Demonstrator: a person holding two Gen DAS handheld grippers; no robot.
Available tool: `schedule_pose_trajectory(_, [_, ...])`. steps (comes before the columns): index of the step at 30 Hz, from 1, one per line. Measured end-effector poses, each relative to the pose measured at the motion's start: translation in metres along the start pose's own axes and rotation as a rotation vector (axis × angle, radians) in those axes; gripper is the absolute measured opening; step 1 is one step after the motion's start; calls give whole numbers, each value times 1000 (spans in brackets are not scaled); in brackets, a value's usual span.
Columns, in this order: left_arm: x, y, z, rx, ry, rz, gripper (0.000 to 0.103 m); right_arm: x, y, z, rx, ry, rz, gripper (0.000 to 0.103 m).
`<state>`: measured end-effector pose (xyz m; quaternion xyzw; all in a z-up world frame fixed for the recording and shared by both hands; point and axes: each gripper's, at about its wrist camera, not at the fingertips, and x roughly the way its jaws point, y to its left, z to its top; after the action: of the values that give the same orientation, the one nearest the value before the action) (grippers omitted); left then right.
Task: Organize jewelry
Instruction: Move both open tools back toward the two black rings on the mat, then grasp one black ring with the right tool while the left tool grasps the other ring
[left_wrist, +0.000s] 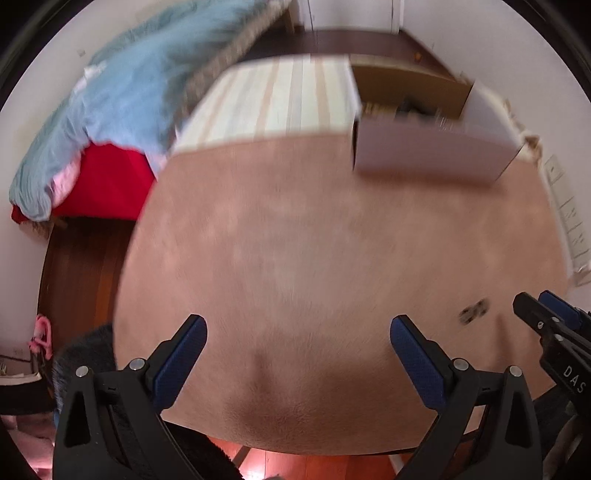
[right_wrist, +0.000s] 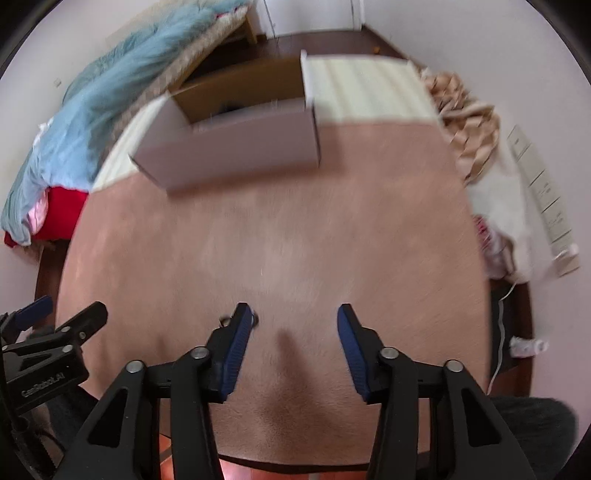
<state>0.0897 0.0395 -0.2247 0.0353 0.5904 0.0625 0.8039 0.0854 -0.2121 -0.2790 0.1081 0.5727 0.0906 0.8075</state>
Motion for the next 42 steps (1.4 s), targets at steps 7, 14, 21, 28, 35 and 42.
schedule_pose_trajectory(7, [26,1,-13,-11,65,2,101,19,20,-18,-118,-31,3,43])
schedule_pose_trajectory(14, [28,-1,-7,-15,71,2,101,22,45,-14,-209,-61,-44,38])
schedule_pose_trajectory(21, [26,2,-6,-18,69,2,102,20,43,-15,-178,-72,6,0])
schedule_pose_trajectory(28, [23,-1,-9,-14,69,-10,102,7,16,-8,-49,-90,83,0])
schedule_pose_trajectory(35, [22,1,-11,-8,58,14,102,13,41,-16,-208,-61,53,39])
schedule_pose_trajectory(42, [27,14,-13,-30,66,39,101,26,56,-27,-292,-87,-26,44])
